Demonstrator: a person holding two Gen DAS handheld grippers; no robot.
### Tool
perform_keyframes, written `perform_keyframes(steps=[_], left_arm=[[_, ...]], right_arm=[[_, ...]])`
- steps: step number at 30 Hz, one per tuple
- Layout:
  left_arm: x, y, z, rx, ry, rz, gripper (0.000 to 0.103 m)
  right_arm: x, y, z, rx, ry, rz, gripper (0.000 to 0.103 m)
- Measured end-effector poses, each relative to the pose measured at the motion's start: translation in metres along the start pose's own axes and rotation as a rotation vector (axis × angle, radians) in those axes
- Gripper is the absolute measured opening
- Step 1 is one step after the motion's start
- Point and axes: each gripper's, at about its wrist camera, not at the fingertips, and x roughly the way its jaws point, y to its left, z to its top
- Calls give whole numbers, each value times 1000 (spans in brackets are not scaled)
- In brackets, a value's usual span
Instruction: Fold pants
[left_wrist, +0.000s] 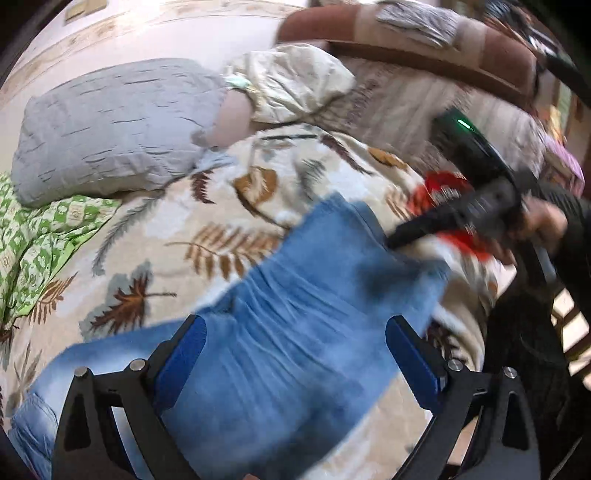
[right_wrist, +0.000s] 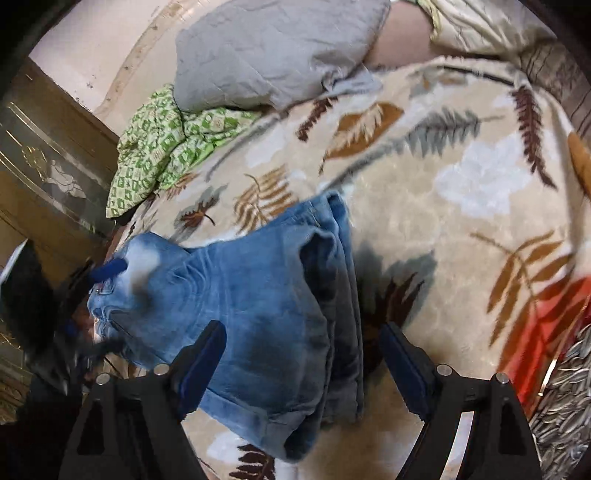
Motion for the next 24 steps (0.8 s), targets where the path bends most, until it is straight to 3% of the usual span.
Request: perform_keyframes(steps=[4, 12, 19, 21, 24], left_arm=[[-4, -16, -20, -14, 5, -2, 98], [-13, -46, -46, -227, -28, -95, 98], [-21, -46, -49, -153, -26, 1, 98], [-25, -36, -39, -100, -30, 18, 98], [-25, -16, -13, 3, -32, 26, 98]], right_arm=[[11, -9, 2, 55, 12, 51, 87], [23, -4, 23, 42, 25, 65, 87], [52, -9, 22, 27, 115, 108, 87], [52, -8, 17, 3, 97, 124, 85], [49, -10, 13, -1, 84, 156, 64]])
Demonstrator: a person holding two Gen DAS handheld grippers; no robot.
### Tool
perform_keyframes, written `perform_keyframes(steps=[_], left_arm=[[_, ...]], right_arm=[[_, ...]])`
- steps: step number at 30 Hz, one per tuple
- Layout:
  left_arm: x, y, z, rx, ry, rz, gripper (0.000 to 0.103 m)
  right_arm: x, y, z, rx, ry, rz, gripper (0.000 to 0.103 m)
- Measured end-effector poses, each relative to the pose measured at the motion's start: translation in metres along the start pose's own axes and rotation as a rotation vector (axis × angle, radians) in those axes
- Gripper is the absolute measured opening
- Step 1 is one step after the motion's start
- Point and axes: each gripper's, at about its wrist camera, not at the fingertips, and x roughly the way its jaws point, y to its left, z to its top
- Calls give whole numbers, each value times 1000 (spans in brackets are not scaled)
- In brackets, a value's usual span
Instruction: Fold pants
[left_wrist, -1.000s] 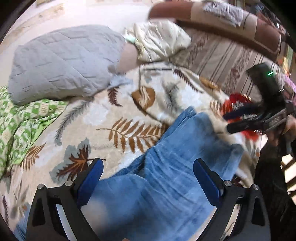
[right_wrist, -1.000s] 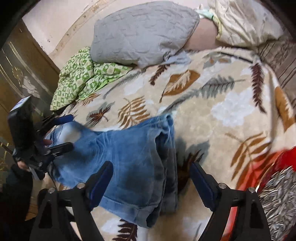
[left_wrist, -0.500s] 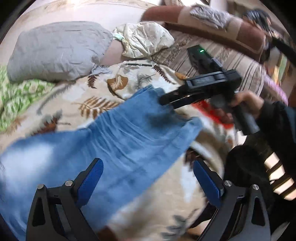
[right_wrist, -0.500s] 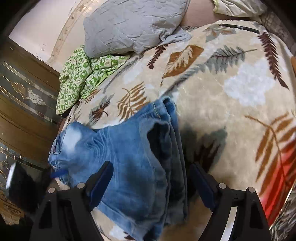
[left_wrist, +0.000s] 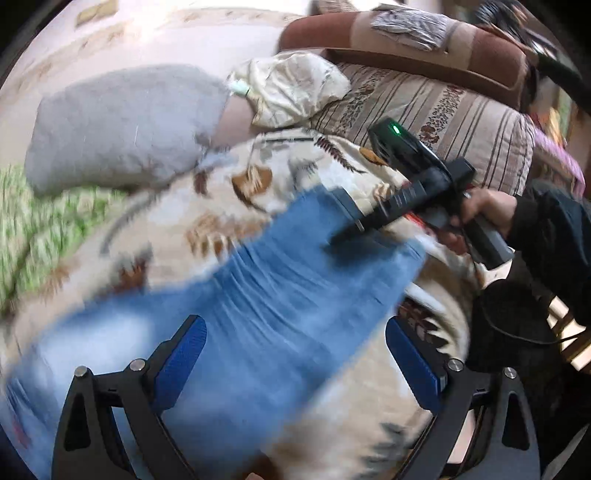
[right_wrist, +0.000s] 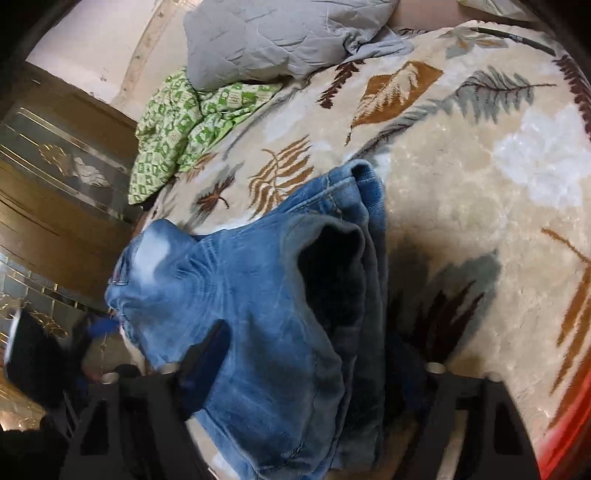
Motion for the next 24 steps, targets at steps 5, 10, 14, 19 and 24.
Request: perform_keyframes(steps=[5, 10, 14, 19, 24], left_arm=[[40, 28, 38, 193, 113, 8, 98], [96, 46, 61, 332, 251, -60, 98], [133, 61, 64, 364, 366, -129, 98], [162, 73, 55, 345, 504, -229, 60], [165, 71, 53, 332, 522, -296, 33]], right_arm=[[-5, -5, -4, -7, -15, 12, 34], [-7, 9, -8, -81, -39, -33, 26], [-9, 11, -9, -85, -52, -45, 26], [-11, 6, -11, -86, -59, -35, 26], [-11, 10, -11, -111, -55, -51, 23]])
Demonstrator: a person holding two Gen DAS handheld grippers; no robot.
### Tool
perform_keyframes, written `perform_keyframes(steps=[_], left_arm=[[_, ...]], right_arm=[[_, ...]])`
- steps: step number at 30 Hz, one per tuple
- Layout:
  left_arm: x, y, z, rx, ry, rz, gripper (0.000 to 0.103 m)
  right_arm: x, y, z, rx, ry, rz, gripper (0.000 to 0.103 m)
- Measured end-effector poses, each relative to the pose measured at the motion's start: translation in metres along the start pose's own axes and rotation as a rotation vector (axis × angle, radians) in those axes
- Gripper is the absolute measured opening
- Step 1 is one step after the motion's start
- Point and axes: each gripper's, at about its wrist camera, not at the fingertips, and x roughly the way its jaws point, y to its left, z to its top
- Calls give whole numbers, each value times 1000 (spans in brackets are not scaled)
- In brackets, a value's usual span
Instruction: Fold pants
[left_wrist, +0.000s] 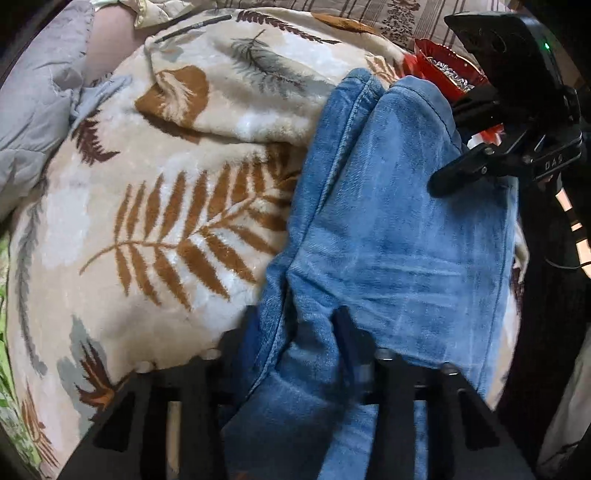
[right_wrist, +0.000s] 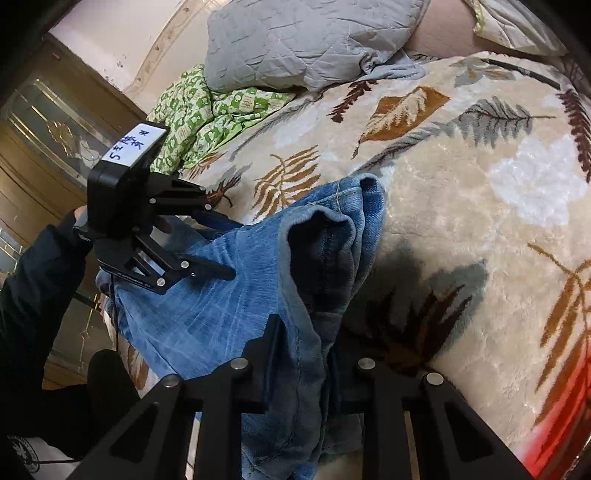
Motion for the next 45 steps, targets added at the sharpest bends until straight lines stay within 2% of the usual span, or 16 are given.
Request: perform_keyframes(steps=[1, 2, 5, 10, 15, 17, 21, 24, 25, 27, 29, 30, 32, 36, 41, 45], left_arm=[[-2, 0, 1, 9, -3, 6, 18], [-3, 0, 2, 15, -5, 8, 12], [-8, -4, 6, 46, -6, 34, 7], [-32, -2, 16, 28, -119, 81, 5], [-52, 10, 32, -11, -212, 78, 5], [-39, 12, 40, -6, -190, 84, 5], [11, 20, 44, -7, -80, 81, 7], [20, 18, 42, -3, -89, 107, 8], [17, 18, 41, -10, -100, 110, 12], [10, 21, 39, -45, -118, 145, 30], [-7, 27, 33, -119, -164, 202, 76], [-17, 31, 28, -155, -199, 207, 80], [-47, 39, 12, -239, -295, 198, 82], [-108, 52, -43, -439, -442, 246, 92], [-162, 53, -121, -652, -555, 256, 97], [-193, 44, -179, -753, -629, 284, 97]], right_arm=[[-1, 3, 0, -12, -5, -7, 20], [-3, 5, 1, -22, -12, -16, 18], [-15, 19, 4, -71, -52, -29, 14], [-32, 45, 18, -153, -102, -81, 12], [-58, 39, 31, -131, -160, -113, 12], [-56, 26, 35, -83, -146, -148, 12], [-33, 14, 36, -39, -62, -205, 12], [-23, 22, 38, -57, -42, -235, 12], [-23, 25, 39, -67, -41, -247, 12], [-27, 30, 41, -69, -42, -250, 12], [-31, 38, 42, -79, -45, -269, 12], [-34, 42, 41, -83, -49, -274, 12], [-37, 53, 43, -95, -56, -288, 12], [-41, 92, 47, -137, -78, -299, 12], [-18, 152, 52, -177, -91, -255, 12], [20, 189, 51, -154, -82, -224, 12]])
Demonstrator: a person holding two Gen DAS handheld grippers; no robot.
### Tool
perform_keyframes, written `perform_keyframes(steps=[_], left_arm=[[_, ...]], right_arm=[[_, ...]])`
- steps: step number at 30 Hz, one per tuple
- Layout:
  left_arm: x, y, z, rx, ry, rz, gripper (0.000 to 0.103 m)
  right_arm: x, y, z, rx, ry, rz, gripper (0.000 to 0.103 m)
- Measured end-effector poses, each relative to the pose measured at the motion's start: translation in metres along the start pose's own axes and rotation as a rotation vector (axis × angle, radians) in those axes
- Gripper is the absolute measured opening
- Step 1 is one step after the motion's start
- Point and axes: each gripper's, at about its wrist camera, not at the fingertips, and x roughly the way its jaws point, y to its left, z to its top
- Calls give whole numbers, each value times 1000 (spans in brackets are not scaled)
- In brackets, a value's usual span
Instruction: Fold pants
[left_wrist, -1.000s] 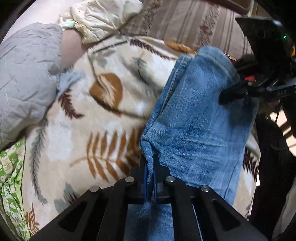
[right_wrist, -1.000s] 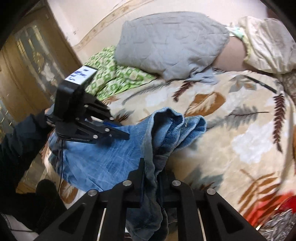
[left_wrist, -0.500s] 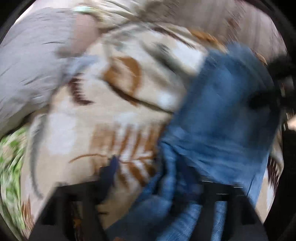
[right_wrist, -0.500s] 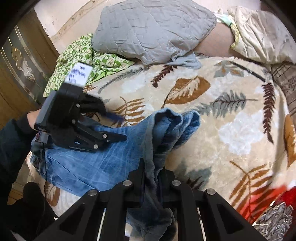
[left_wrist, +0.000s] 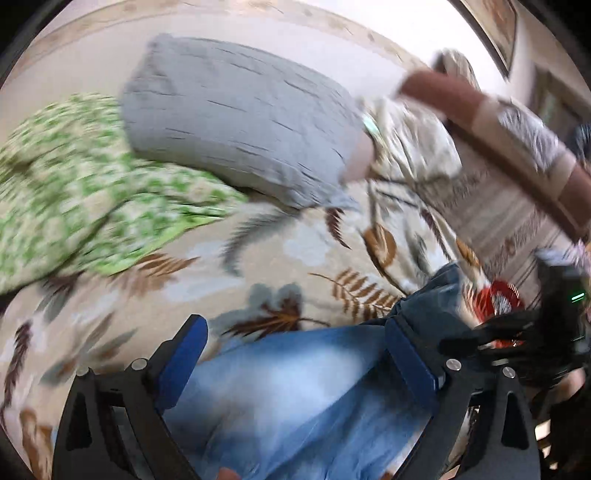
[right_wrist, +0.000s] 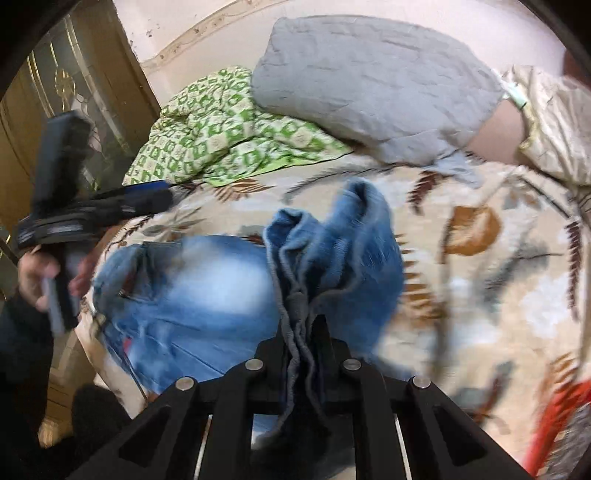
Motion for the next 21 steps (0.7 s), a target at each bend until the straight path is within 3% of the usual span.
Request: perform_keyframes(steps=[5, 9, 12, 13, 14, 15, 21], left_arm=[[-49, 29, -27, -77, -62, 40, 97], [-59, 42, -50, -107, -45, 69, 97], [-59, 49, -65, -132, -27, 76, 97], [-58, 50, -68, -136, -23, 77, 97], [-57, 50, -70, -143, -20, 81, 97], [-56, 50, -73, -152, -18, 81, 97], [-60, 37, -77, -153, -34, 86, 97]], right_arm=[[64, 45, -3, 32, 52, -25, 12], [114, 59, -18, 28, 122, -91, 13], [122, 64, -24, 13, 107, -127, 19], [122, 66, -23, 5, 110, -124, 32], [121, 68, -22, 4, 117, -85, 61], [119, 69, -20, 8, 118, -51, 82], [83, 90, -6, -69, 46, 8, 83]])
